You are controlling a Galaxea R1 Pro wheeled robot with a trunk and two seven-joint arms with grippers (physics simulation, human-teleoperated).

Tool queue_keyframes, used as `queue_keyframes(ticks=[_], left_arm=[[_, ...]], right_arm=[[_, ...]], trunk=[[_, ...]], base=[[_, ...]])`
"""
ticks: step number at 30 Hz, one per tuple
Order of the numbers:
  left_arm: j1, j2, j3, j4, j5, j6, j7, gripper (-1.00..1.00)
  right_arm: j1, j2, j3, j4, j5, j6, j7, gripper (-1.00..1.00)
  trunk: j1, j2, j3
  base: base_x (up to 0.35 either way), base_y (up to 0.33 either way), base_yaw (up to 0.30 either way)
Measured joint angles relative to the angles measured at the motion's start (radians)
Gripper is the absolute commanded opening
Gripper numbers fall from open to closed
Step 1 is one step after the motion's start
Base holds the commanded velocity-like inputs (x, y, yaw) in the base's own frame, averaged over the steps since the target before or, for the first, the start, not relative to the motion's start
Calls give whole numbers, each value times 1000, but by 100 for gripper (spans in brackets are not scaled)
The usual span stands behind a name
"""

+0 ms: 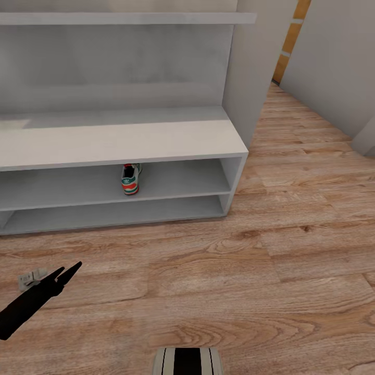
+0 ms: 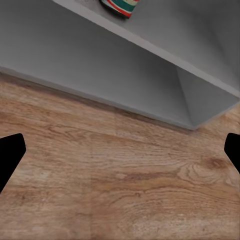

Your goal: Pick up the two gym shoes and the two sandals from the corridor floor and place them onto the hallstand (shoe rack) in the corridor, making sure they are on the rack and not on the floor. Arrange them so the two gym shoes are next to each other and the two sandals are next to each other.

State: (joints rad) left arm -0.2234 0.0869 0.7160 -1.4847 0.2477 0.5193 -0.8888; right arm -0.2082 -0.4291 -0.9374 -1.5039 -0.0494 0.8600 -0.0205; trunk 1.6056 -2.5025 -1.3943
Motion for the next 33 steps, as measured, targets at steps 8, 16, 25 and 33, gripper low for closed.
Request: queue_keyframes(ticks=[8, 16, 25, 33], left_arm=[[0, -1, -1, 0, 4, 0, 0, 100], [0, -1, -1, -2, 8, 0, -3, 100], [0, -1, -1, -2, 9, 0, -3, 100], [0, -1, -2, -2, 10, 0, -3, 100]], right_arm=[[0, 1, 1, 0, 1, -5, -1, -100], [0, 1, 1, 0, 1, -6, -1, -100], [0, 1, 1, 0, 1, -6, -1, -100], [0, 1, 1, 1, 0, -6, -1, -100]], trunk=[[0, 0, 0], [0, 0, 0], [0, 0, 0], [0, 0, 0]], base=[[0, 0, 0], [0, 0, 0], [0, 0, 0], [0, 93, 0]])
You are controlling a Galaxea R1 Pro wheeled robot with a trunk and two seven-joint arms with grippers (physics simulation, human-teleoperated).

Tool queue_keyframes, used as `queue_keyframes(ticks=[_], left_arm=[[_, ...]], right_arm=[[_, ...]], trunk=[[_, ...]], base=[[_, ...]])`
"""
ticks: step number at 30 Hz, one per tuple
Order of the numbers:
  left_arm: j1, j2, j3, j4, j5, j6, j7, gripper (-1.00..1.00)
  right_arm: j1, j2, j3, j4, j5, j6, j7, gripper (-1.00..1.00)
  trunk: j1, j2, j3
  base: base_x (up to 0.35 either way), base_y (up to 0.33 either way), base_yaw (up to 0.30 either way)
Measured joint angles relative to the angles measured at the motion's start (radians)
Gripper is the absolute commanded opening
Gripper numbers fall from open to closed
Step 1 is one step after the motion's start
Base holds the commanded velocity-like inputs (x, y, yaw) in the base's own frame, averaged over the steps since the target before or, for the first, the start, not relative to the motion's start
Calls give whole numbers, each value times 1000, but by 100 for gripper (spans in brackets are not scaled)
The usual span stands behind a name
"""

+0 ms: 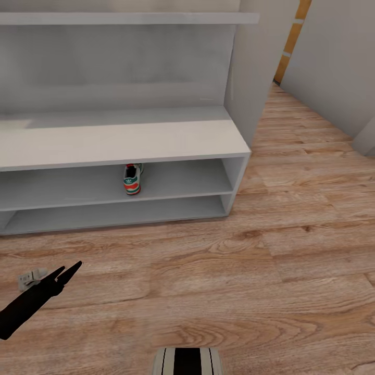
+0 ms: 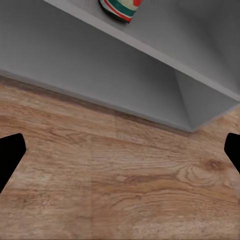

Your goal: Pick up the two gym shoes and the two sandals from the corridor floor and place them onto the hallstand (shoe rack) in the corridor, making sure they are on the rack and not on the floor. Arrange them so the two gym shoes are next to each other and the two sandals are next to each other.

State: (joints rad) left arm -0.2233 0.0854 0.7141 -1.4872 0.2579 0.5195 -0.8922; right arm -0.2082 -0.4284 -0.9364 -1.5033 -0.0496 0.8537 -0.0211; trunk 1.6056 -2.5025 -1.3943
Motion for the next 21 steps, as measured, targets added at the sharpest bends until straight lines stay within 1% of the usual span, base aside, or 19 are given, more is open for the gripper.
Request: queue_keyframes(ticks=[4, 16, 21], left_arm=[[0, 0, 0, 0, 0, 0, 0, 100], [0, 0, 3, 0, 1, 0, 0, 100], [0, 0, 3, 0, 1, 0, 0, 100]], right_arm=[[0, 0, 0, 0, 1, 0, 0, -100], [0, -1, 0, 0, 0, 0, 0, -100], [0, 0, 0, 0, 0, 0, 0, -100]], trunk=[[0, 0, 0], [0, 0, 0], [0, 0, 0]], base=[[-66, 283, 0], [-215, 244, 0], [-59, 293, 0]])
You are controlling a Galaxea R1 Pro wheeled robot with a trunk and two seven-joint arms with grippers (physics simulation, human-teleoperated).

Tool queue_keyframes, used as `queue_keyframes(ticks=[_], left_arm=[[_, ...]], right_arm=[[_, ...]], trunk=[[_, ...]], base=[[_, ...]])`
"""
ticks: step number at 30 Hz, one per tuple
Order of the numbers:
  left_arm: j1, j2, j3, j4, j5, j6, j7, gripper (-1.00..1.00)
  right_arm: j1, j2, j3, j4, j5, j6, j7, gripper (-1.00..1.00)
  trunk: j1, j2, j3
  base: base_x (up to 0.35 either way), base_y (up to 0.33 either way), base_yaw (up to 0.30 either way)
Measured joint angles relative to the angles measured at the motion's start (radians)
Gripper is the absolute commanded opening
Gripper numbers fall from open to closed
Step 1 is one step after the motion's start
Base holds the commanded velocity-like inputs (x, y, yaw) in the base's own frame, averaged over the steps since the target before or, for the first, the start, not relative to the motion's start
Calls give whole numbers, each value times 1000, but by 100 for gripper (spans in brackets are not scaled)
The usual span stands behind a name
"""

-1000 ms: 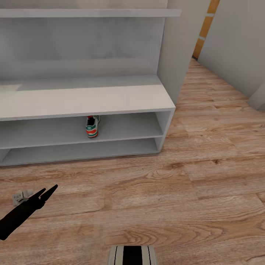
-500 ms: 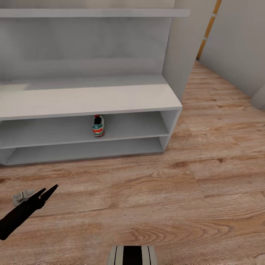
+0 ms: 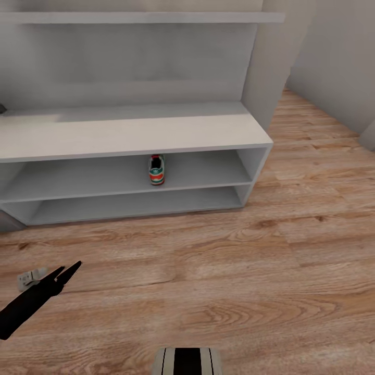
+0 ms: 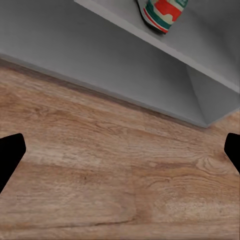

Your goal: Pick up the two gym shoes and the two sandals from the corridor floor and place them onto the hallstand (shoe rack) in the corridor, making sure they are on the rack and not on the floor. Arrange them so the two gym shoes are next to each other and the two sandals are next to each other.

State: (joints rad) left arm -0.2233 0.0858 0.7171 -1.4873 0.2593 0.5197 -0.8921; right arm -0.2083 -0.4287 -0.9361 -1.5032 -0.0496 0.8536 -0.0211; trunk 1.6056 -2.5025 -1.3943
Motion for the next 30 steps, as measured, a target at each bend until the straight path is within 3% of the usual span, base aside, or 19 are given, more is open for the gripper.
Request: queue_keyframes(ticks=[30], left_arm=[[0, -1, 0, 0, 0, 0, 0, 100]], right_arm=[[0, 1, 1, 0, -1, 0, 0, -100]], trunk=[[0, 0, 0]], base=[[-8, 320, 0]])
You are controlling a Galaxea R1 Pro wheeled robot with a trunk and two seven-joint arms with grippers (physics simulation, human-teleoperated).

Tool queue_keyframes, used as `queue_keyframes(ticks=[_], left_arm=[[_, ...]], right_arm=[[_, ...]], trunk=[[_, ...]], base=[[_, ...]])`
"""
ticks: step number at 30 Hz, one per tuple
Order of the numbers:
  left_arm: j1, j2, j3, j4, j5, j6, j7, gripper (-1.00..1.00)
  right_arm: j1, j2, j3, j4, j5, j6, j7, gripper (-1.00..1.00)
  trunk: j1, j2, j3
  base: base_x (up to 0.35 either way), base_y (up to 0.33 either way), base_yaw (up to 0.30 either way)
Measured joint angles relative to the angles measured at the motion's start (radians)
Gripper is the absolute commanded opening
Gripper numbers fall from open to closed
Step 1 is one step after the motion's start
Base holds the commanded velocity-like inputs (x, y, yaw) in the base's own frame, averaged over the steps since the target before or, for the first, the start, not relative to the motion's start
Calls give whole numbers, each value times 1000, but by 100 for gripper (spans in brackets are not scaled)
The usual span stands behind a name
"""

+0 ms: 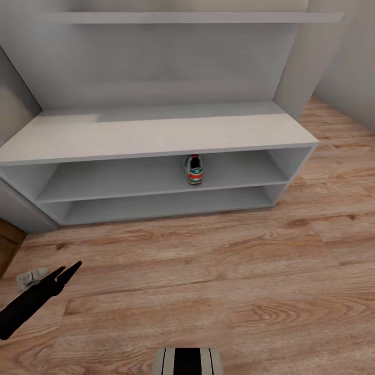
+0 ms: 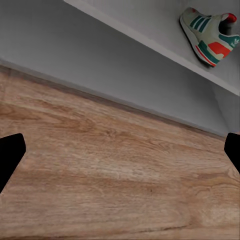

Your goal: Pick up the two gym shoes and the two sandals from the corridor floor and place them onto the hallstand (shoe rack) in the corridor, making sure they are on the rack and not on the floor. Arrange them so the two gym shoes are next to each other and the two sandals are next to each other.

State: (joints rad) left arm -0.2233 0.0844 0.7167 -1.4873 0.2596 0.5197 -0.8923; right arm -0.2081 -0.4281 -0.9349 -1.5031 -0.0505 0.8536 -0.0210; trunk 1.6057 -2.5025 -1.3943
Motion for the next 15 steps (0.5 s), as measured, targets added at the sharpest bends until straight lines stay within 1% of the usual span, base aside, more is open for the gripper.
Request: queue_keyframes(ticks=[5, 15], left_arm=[[0, 0, 0, 0, 0, 0, 0, 100], [0, 0, 0, 0, 1, 0, 0, 100]], right_arm=[[0, 0, 0, 0, -1, 0, 0, -100], [0, 0, 0, 0, 0, 0, 0, -100]], trunk=[[0, 0, 0], [0, 0, 0]], base=[[-177, 272, 0], [-246, 227, 0]])
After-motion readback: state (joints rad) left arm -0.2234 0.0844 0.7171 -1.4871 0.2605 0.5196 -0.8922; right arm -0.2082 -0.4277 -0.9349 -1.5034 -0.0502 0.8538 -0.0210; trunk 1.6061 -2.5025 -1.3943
